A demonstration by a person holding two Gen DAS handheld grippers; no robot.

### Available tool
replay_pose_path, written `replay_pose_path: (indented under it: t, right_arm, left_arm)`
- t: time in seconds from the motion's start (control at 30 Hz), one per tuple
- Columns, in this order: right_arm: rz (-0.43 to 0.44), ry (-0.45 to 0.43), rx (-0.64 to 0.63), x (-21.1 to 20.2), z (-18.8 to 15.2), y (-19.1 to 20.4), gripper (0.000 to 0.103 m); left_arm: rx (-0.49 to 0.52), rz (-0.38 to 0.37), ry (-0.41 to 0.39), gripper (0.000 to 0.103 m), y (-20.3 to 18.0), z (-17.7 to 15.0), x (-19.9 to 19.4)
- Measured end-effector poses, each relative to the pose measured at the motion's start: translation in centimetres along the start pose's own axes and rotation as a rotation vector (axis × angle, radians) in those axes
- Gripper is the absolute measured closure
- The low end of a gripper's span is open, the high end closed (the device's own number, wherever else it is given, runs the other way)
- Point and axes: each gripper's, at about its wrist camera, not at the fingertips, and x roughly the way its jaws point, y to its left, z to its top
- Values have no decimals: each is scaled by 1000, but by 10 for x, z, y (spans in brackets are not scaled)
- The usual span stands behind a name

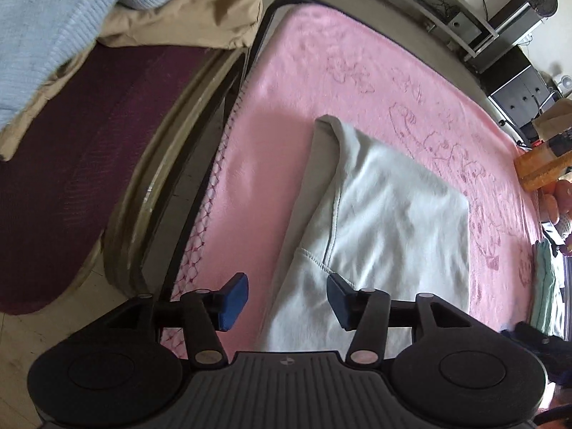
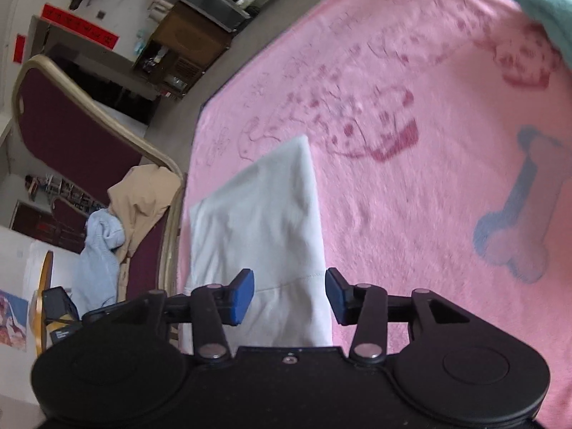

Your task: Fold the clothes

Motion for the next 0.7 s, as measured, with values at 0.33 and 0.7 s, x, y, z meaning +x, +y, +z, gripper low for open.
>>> replay_pose_path:
  t: [0.33,0.7]
  right_arm:
    - [79,-3,95,29,-7,-35,61]
    - [230,34,170,52,6,-57,75]
  left_arm:
    - [5,-65,16,49,-8,10,19]
    - [-22,-139,47,62,-4,21,28]
